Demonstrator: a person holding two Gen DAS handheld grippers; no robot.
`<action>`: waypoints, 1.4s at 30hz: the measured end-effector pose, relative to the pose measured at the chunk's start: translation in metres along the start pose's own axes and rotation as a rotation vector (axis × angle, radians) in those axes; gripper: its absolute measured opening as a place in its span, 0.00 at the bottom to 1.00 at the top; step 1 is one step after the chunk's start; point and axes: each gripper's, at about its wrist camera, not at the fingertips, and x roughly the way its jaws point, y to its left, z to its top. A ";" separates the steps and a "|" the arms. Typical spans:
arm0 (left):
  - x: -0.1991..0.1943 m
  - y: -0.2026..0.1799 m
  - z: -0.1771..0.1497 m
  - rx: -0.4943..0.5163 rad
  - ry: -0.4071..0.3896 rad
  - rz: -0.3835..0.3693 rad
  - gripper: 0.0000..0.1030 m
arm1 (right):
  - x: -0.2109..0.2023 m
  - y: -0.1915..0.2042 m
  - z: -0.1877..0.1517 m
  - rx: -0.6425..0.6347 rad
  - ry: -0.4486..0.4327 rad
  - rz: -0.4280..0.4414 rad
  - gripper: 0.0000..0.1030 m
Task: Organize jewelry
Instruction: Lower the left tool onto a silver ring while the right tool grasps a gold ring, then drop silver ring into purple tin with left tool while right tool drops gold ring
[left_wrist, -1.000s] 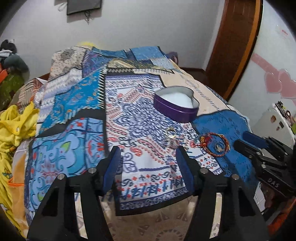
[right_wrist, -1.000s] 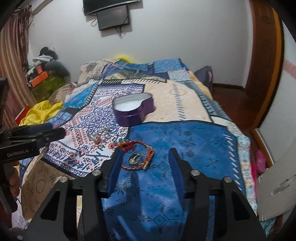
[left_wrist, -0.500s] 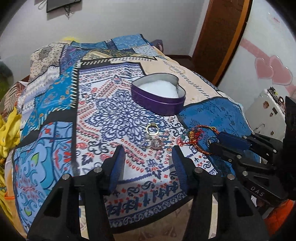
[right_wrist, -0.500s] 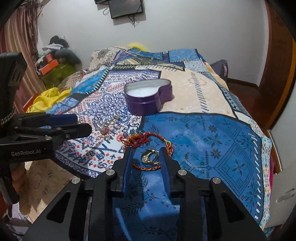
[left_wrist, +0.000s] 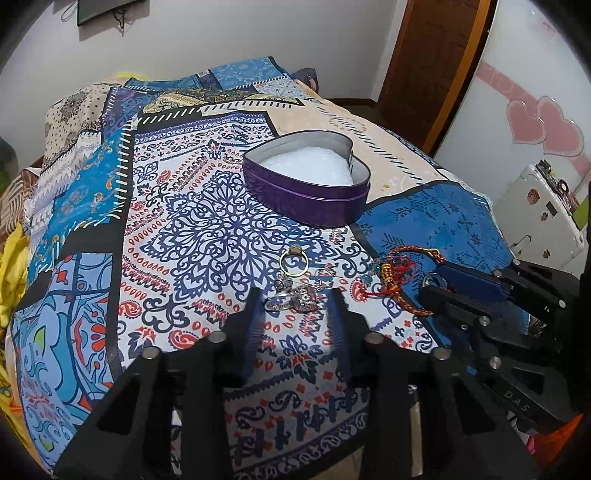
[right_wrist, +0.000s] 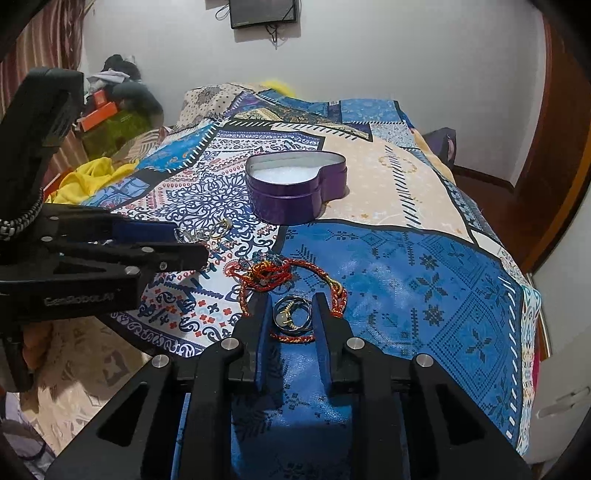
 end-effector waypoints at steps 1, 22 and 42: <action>0.000 0.001 0.000 -0.005 -0.001 -0.005 0.29 | 0.000 0.000 0.000 0.001 0.000 0.000 0.19; -0.049 -0.006 0.020 0.012 -0.123 0.002 0.29 | -0.035 -0.008 0.032 0.053 -0.134 -0.003 0.19; -0.058 0.000 0.070 0.041 -0.233 0.042 0.29 | -0.020 -0.015 0.084 0.057 -0.228 0.000 0.19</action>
